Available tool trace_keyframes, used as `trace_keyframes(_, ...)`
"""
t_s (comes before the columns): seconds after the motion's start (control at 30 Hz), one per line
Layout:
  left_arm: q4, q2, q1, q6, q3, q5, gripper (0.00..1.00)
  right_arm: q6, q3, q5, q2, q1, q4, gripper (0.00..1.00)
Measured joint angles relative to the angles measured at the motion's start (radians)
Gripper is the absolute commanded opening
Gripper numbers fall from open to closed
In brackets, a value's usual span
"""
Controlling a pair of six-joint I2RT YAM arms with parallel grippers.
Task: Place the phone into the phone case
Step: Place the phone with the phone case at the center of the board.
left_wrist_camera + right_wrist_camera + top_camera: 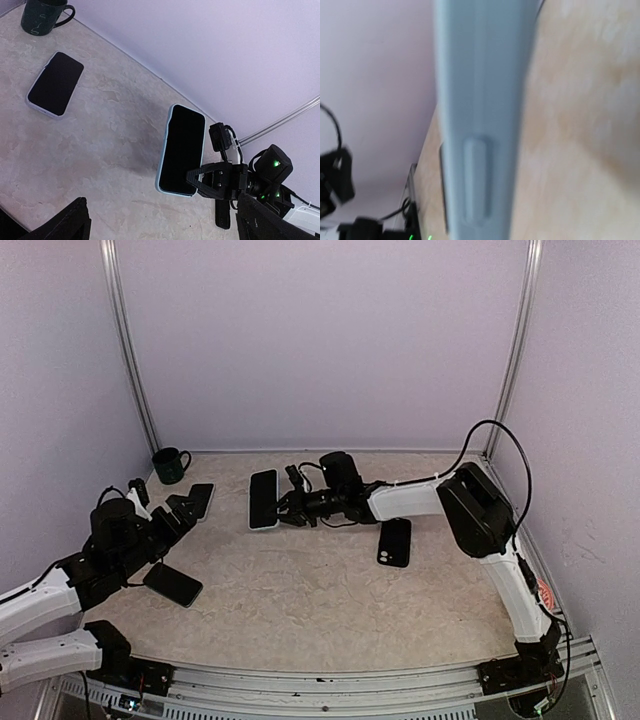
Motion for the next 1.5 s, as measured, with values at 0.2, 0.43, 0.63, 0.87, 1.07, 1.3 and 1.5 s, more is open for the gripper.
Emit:
trace_keyframes(0.2,-0.045,-0.003,0.001,-0.031,-0.011,-0.027,0.99,0.02,0.212,0.048,0.164,0.011,-0.069,0.0)
trace_keyframes(0.43,-0.069,-0.027,0.003,-0.045,-0.015,-0.05,0.99,0.044,0.304,0.098,0.259,0.012,-0.12,0.05)
trace_keyframes(0.63,-0.077,-0.038,0.003,-0.058,-0.018,-0.068,0.99,0.055,0.309,0.109,0.266,0.013,-0.121,0.22)
trace_keyframes(0.87,-0.077,0.019,0.003,-0.062,-0.018,-0.091,0.99,0.043,0.304,0.122,0.266,0.016,-0.135,0.32)
trace_keyframes(1.07,-0.086,0.145,0.003,-0.06,0.021,-0.107,0.99,0.024,0.266,0.129,0.245,0.016,-0.127,0.42)
trace_keyframes(1.3,-0.075,0.271,0.003,-0.045,0.059,-0.102,0.99,-0.021,0.144,0.155,0.154,0.016,-0.148,0.46)
trace_keyframes(1.5,-0.048,0.379,0.003,-0.008,0.09,-0.073,0.99,-0.088,0.02,0.197,0.046,0.016,-0.205,0.48)
